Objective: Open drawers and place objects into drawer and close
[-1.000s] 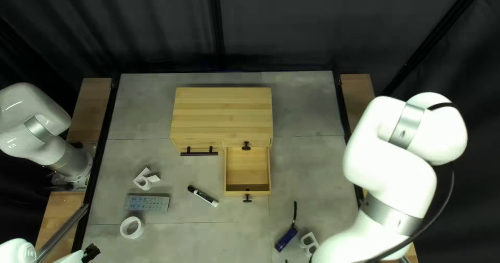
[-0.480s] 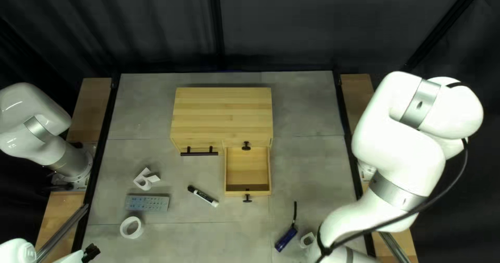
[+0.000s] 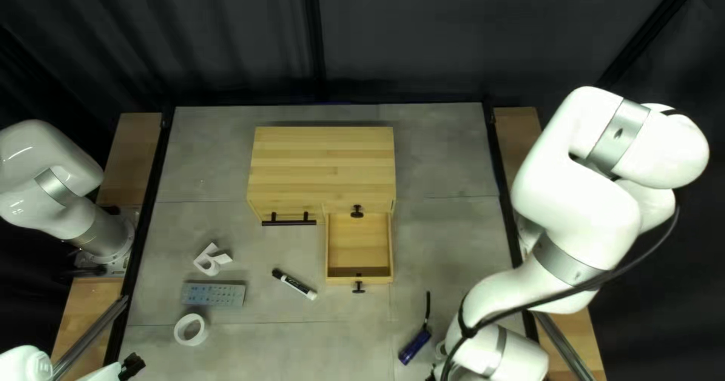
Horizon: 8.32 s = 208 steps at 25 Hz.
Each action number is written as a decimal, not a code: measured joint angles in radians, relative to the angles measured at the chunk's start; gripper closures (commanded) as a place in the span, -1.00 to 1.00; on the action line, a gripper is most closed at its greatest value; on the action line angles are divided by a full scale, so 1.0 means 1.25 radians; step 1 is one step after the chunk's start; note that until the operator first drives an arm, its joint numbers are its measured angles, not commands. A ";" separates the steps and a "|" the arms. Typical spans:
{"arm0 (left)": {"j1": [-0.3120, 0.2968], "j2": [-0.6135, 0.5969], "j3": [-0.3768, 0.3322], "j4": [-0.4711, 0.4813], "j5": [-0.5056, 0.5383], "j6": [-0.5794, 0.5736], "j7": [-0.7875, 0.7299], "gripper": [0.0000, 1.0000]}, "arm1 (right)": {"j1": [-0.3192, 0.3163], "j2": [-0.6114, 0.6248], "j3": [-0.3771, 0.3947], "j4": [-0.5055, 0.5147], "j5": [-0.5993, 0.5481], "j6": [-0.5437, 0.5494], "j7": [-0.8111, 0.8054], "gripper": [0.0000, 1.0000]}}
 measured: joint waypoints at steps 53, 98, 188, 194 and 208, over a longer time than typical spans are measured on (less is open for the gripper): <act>0.000 0.000 0.000 0.000 0.000 0.000 0.000 -1.00 | -0.182 -0.081 -0.170 0.182 -0.089 0.172 -0.158 0.92; 0.000 0.000 0.000 0.000 0.000 0.000 0.000 -1.00 | -0.281 0.017 -0.246 0.116 -0.151 -0.006 -0.273 0.93; 0.000 0.000 0.000 0.000 0.000 0.000 0.000 -1.00 | -0.269 0.045 -0.282 0.142 -0.180 0.056 -0.159 0.94; 0.000 0.000 0.000 0.000 0.000 0.000 0.000 -1.00 | -0.248 0.030 -0.268 0.164 -0.176 0.100 -0.145 0.89; 0.000 0.000 0.000 0.000 0.000 0.000 0.000 -1.00 | -0.252 0.045 -0.273 0.157 -0.188 0.073 -0.146 0.90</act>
